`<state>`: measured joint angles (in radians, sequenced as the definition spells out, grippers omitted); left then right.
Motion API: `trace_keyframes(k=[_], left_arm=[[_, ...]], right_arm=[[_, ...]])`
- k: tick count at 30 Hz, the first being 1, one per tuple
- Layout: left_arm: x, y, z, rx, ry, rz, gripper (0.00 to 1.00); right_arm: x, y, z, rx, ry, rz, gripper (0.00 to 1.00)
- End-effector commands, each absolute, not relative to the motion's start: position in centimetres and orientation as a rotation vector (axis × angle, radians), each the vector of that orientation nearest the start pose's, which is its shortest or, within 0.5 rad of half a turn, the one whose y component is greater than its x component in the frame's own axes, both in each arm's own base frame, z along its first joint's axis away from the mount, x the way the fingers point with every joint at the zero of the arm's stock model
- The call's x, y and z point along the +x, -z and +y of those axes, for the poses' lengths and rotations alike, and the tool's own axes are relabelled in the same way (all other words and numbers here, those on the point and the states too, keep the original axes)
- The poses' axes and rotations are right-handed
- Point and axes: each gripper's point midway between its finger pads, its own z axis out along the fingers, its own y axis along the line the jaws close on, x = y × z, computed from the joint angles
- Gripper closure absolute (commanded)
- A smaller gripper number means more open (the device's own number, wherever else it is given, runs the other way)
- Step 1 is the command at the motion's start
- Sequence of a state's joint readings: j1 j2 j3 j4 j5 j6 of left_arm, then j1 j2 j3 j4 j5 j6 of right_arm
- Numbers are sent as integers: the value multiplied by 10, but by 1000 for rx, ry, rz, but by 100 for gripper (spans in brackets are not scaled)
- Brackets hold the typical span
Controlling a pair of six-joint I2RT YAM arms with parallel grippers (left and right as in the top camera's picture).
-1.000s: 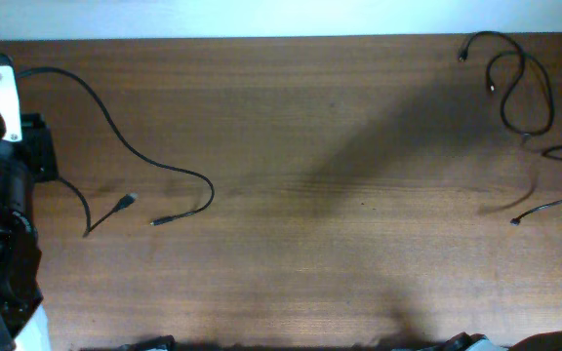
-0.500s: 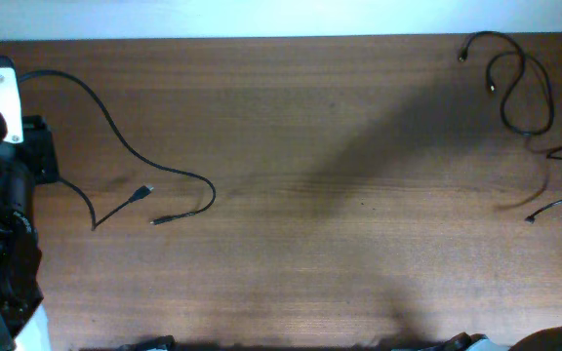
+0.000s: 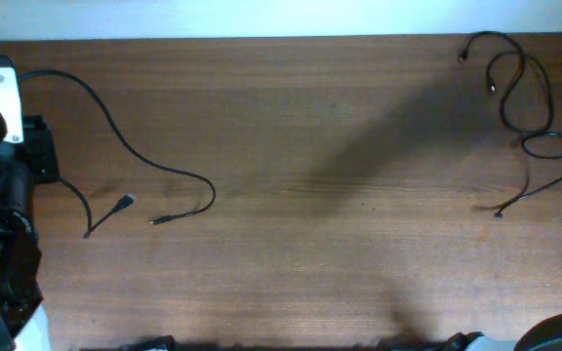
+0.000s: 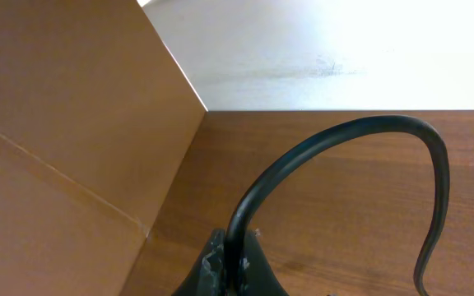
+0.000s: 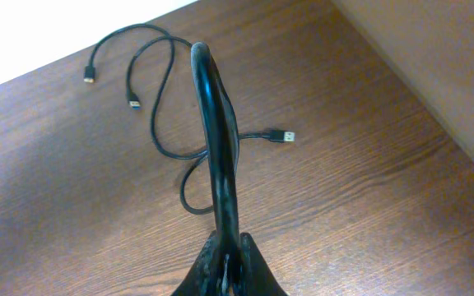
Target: Untangle cables
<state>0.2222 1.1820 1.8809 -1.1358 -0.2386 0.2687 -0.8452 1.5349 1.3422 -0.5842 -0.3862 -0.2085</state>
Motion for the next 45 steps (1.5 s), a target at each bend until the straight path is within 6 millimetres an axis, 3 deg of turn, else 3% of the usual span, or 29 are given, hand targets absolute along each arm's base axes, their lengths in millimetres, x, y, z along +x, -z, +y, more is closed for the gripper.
trace_keyframes(k=[1, 2, 3, 10, 11, 13, 14, 21, 23, 25, 27, 29, 32, 35, 38, 41, 45], left_arm=[[268, -465, 102, -98, -549, 2023, 100], [268, -465, 102, -98, -549, 2023, 100], [268, -465, 102, -98, -549, 2023, 100], [268, -465, 102, -98, -549, 2023, 100], [268, -465, 102, -98, -549, 2023, 100], [268, -465, 102, -98, -549, 2022, 100], [268, -465, 102, -98, -549, 2022, 100], [269, -465, 101, -96, -545, 2020, 100], [269, -465, 101, -96, -545, 2020, 100], [269, -465, 101, -95, -544, 2020, 100], [270, -465, 98, -83, -527, 2018, 100], [270, -465, 98, -81, -523, 2020, 100], [270, -464, 97, -78, -519, 2022, 100], [270, -464, 97, -78, -519, 2024, 100], [272, -464, 94, -64, -498, 2023, 100], [281, -464, 73, 20, -372, 2009, 100], [290, -458, 66, 55, -316, 2024, 100]], right_arm=[[331, -224, -281, 543, 121, 2224, 86], [331, -223, -281, 544, 120, 2226, 55], [330, -223, -280, 545, 118, 2228, 35], [326, -224, -289, 570, 166, 2225, 33], [325, -224, -291, 572, 170, 2221, 30], [325, -225, -291, 570, 172, 2218, 5], [326, -226, -292, 568, 174, 2215, 2], [330, -232, -296, 527, 206, 2190, 1], [336, -226, -303, 493, 228, 2190, 2], [332, -222, -294, 553, 155, 2207, 2], [341, -208, -315, 537, 306, 2174, 1], [331, -198, -310, 633, 256, 2213, 1], [336, -201, -320, 630, 285, 2171, 2], [334, -221, -312, 603, 284, 2139, 2], [345, -259, -287, 448, 213, 2054, 2], [345, -308, -257, 331, 231, 1962, 2], [351, -338, -217, 194, 241, 1916, 1]])
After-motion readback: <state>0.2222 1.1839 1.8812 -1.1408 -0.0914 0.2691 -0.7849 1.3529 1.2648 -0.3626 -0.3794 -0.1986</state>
